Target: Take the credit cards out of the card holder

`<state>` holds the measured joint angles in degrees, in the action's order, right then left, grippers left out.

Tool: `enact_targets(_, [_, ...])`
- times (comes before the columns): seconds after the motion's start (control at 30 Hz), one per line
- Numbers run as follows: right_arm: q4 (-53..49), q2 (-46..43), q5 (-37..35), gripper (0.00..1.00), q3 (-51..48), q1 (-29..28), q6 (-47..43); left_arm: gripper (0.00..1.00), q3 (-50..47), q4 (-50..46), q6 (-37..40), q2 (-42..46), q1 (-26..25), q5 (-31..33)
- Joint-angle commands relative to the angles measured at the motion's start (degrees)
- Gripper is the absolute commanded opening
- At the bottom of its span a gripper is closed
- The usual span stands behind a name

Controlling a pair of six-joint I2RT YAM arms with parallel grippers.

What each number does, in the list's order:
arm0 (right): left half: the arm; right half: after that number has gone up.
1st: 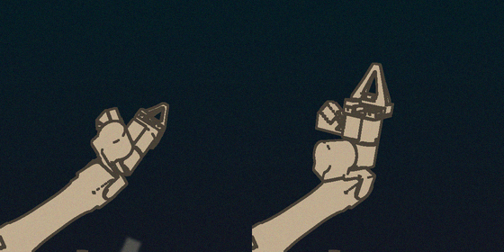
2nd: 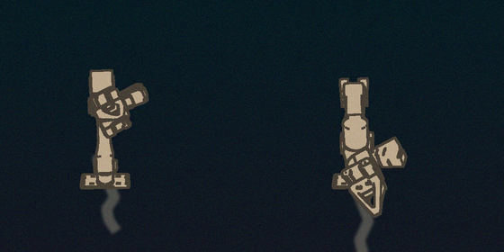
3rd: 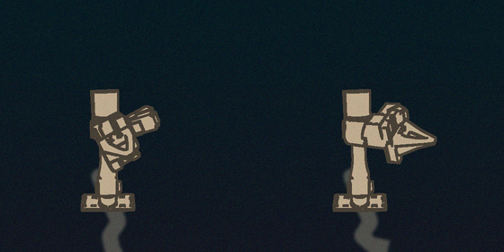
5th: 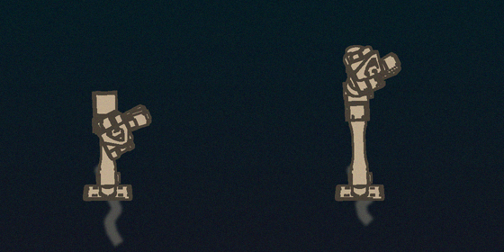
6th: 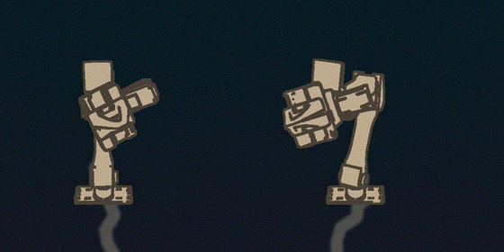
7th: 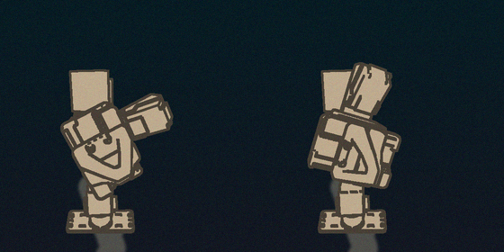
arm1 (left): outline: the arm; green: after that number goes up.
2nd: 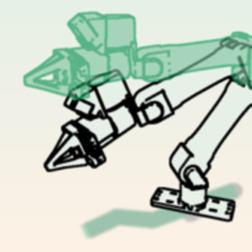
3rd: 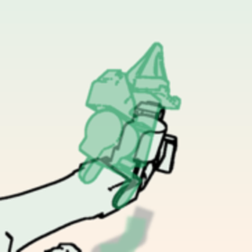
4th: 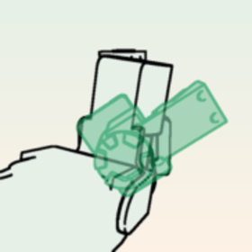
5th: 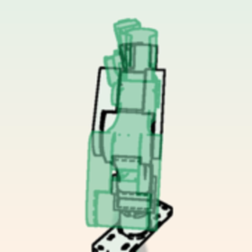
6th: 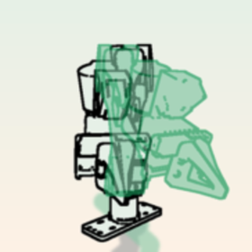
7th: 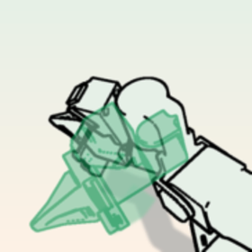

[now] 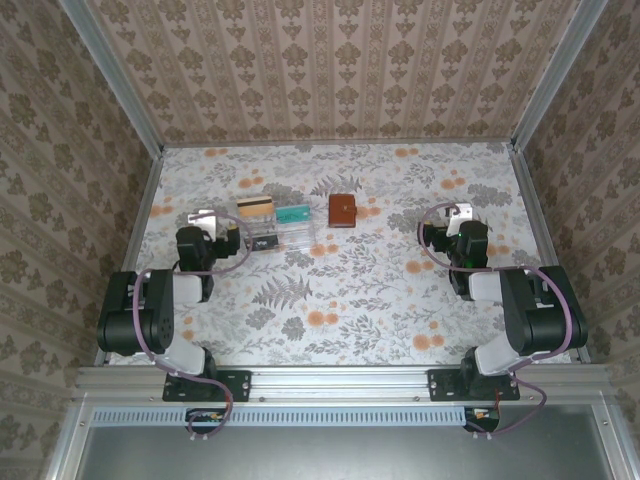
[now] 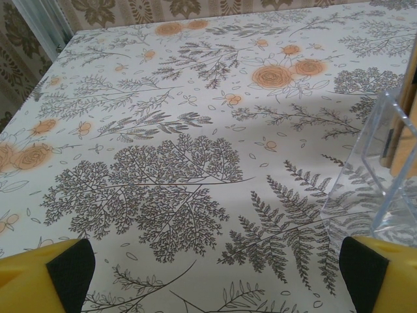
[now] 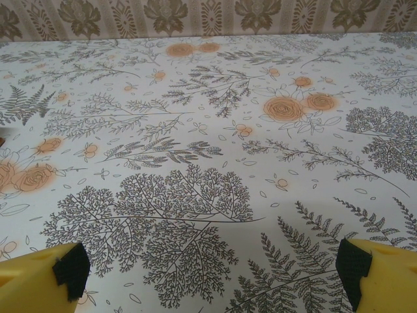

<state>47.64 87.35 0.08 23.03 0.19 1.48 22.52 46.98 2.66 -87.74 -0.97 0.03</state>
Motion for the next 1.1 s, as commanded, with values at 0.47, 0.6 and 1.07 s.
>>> enact_targets(0.47, [-46.61, -25.67, -11.56, 1.00, 17.51, 0.92, 24.14, 1.00, 22.78, -62.21, -28.36, 33.12, 2.71, 6.78])
enact_targets(0.6, [-46.79, -25.92, -4.02, 1.00, 20.07, 1.20, 27.26, 1.00, 25.76, -67.72, -30.61, 34.74, 2.42, 3.47])
enact_targets(1.07, [-62.71, 2.43, -10.02, 1.00, 44.88, -20.73, 21.66, 1.00, 31.32, -77.61, -32.45, 28.93, -9.71, 3.66])
